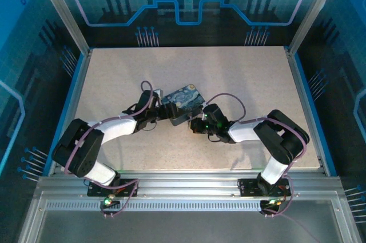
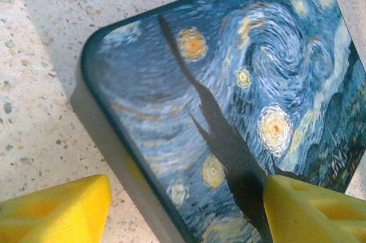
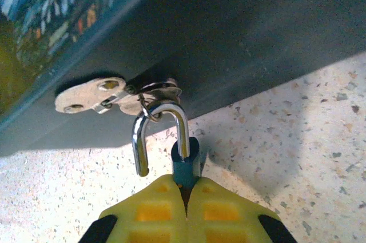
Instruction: Unlock a padlock with a key
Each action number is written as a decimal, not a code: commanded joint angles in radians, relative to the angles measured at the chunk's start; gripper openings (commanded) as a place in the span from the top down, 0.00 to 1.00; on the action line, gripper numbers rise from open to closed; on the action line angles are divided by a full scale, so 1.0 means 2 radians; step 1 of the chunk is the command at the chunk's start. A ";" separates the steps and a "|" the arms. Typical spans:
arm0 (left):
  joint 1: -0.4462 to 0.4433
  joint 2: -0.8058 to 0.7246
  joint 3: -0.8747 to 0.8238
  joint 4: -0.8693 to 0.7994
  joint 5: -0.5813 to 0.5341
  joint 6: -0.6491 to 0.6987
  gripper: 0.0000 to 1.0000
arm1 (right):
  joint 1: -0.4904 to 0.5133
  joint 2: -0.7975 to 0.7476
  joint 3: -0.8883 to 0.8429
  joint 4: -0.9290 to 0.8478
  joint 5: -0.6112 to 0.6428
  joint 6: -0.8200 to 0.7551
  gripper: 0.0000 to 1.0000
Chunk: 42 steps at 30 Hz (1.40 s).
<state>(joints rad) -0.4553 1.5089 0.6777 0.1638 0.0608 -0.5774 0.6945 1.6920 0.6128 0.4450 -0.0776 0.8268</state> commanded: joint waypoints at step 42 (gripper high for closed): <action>-0.059 -0.021 -0.040 -0.049 -0.023 -0.012 0.28 | -0.052 0.030 0.059 -0.012 0.039 0.071 1.00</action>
<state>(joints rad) -0.5579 1.4506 0.6319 0.1513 0.0147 -0.6083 0.6094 1.7432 0.6998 0.4175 -0.0399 0.9531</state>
